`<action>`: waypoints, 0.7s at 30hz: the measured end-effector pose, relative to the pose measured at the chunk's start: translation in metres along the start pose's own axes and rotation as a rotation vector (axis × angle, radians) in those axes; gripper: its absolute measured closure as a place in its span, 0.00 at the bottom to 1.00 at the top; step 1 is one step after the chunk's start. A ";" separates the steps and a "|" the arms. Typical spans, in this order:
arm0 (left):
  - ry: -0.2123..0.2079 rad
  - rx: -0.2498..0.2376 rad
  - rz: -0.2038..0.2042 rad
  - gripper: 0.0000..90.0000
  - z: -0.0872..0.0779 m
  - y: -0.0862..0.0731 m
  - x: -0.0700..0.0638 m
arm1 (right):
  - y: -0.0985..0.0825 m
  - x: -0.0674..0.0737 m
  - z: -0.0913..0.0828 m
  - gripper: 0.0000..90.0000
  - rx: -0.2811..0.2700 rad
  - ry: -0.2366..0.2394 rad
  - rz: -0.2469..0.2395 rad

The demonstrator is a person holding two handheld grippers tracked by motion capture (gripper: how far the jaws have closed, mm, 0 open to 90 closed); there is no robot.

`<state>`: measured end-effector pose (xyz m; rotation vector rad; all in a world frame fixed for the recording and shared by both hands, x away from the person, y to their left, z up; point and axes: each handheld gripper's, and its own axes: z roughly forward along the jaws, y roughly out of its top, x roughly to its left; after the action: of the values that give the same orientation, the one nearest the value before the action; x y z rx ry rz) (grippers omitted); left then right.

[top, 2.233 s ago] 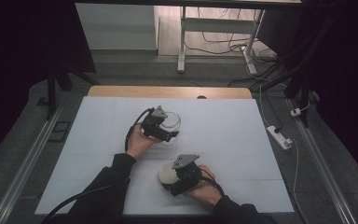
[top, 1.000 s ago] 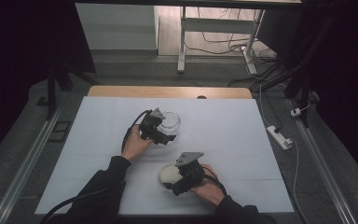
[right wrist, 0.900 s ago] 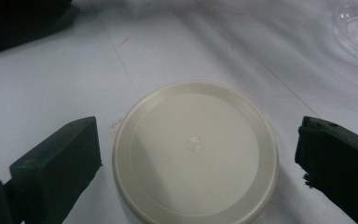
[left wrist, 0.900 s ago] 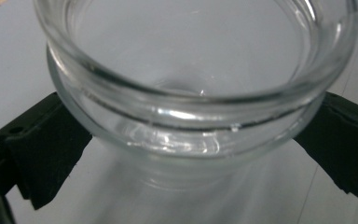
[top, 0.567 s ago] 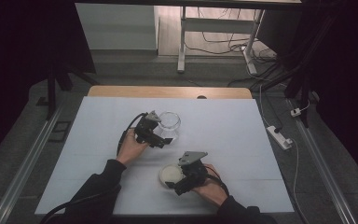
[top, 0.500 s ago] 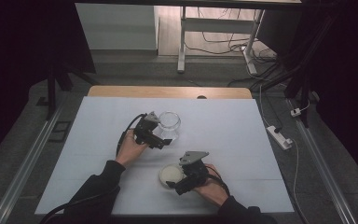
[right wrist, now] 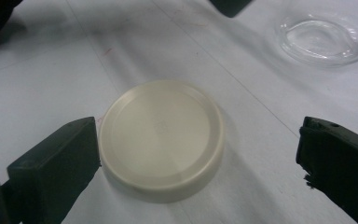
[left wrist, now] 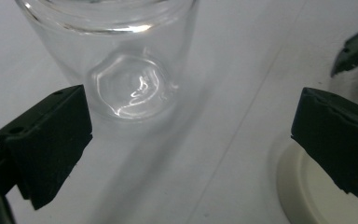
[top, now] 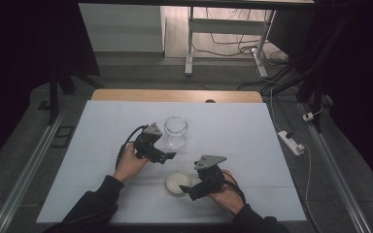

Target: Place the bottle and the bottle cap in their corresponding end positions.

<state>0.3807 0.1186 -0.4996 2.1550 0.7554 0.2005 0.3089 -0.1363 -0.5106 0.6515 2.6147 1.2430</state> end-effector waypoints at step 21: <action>-0.026 -0.040 -0.044 0.00 -0.056 -0.041 -0.033 | -0.013 -0.009 -0.031 0.00 0.010 -0.033 0.047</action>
<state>0.3140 0.1559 -0.4907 2.0971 0.7774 0.1630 0.3030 -0.1692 -0.5009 0.7325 2.5949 1.2219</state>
